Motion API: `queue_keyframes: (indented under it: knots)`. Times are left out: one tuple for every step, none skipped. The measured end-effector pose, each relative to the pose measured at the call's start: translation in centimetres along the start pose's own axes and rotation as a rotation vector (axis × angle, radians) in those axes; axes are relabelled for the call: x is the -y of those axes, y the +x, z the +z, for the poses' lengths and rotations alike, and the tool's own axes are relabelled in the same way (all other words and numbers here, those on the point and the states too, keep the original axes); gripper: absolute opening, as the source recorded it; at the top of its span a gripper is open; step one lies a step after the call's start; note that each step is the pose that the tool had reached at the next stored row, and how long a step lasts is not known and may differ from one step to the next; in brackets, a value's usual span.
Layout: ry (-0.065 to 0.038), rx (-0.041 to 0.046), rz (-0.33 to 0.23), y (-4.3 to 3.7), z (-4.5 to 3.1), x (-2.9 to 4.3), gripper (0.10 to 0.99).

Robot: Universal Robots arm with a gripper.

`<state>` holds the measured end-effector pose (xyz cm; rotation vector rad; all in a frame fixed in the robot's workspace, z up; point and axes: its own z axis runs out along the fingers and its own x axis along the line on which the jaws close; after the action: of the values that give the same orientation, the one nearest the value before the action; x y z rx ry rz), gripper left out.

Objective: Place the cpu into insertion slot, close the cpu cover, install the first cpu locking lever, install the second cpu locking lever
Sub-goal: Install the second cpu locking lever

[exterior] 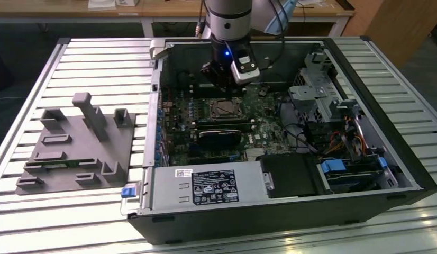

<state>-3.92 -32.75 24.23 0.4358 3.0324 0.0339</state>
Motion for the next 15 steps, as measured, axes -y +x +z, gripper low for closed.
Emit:
queue_keyframes:
  knots:
    - [0.0,0.0,0.0,-0.02,0.0,0.09,0.106]
    - [0.0,0.0,0.0,-0.05,0.0,0.17,0.106]
    - [0.0,0.0,0.0,-0.08,-0.01,0.26,0.106]
    - [0.0,0.0,0.0,-0.11,-0.01,0.37,0.106]
    - [0.0,0.0,0.0,-0.14,-0.01,0.49,0.106]
    - [0.0,0.0001,0.0,-0.18,-0.01,0.6,0.106]
    - [0.0,0.0,0.0,-0.21,-0.01,0.7,0.106]
    - [0.0,0.0,0.0,-0.23,-0.01,0.8,0.106]
    - [0.0,0.0,0.0,-0.26,-0.01,0.89,0.106]
    - [0.0,0.0,0.0,-0.29,-0.01,0.99,0.106]
    - [0.0,0.0,0.0,-0.32,-0.01,1.08,0.106]
    - [0.0,0.0,0.0,-0.34,-0.02,1.17,0.106]
    - [0.0,0.0,0.0,-0.37,-0.02,1.25,0.106]
    - [0.0,0.0,0.0,-0.39,-0.01,1.33,0.106]
    - [0.0,0.0,0.0,-0.42,-0.02,1.42,0.106]
